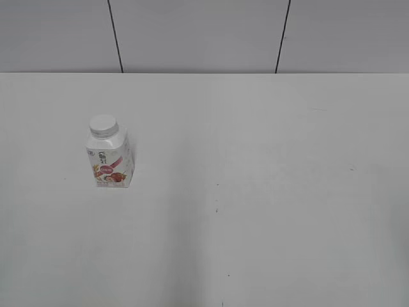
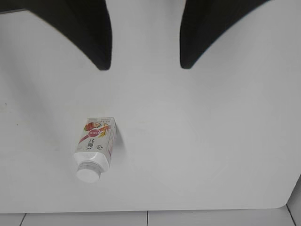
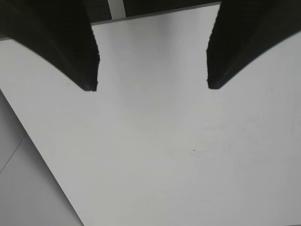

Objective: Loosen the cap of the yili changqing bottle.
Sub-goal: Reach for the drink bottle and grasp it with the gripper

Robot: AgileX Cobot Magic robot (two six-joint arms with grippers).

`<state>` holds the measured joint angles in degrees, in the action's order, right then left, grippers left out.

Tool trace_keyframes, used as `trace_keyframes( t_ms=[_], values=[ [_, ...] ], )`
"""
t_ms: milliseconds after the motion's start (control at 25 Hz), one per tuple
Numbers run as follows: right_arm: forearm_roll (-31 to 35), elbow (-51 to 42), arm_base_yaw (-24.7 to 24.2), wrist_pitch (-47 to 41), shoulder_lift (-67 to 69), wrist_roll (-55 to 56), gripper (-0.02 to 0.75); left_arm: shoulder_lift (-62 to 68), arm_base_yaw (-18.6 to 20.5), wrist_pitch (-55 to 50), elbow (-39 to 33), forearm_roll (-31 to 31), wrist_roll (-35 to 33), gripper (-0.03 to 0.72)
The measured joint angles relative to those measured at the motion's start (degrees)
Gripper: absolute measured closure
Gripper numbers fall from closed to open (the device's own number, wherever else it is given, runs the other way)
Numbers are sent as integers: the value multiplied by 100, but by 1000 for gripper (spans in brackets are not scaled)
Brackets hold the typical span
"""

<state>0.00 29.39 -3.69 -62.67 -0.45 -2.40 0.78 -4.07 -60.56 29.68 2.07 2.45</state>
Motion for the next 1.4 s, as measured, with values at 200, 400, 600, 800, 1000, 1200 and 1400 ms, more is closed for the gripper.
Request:
trace_keyframes(
  t_ms=[200, 400, 600, 800, 1000, 1200, 1400],
  values=[
    [0, 0, 0, 0, 0, 0, 175, 0, 0, 0, 0, 0, -4, 381],
    [0, 0, 0, 0, 0, 0, 175, 0, 0, 0, 0, 0, -4, 381],
    [0, 0, 0, 0, 0, 0, 175, 13, 0, 0, 0, 0, -4, 381],
    [0, 0, 0, 0, 0, 0, 175, 276, 0, 358, 276, -89, -4, 381],
    [0, 0, 0, 0, 0, 0, 175, 771, 0, 988, 590, 53, -4, 381],
    [0, 0, 0, 0, 0, 0, 175, 1284, 0, 2001, 618, 774, -4, 381],
    [0, 0, 0, 0, 0, 0, 175, 1998, -2, 3259, 618, 1352, -4, 381]
  ],
)
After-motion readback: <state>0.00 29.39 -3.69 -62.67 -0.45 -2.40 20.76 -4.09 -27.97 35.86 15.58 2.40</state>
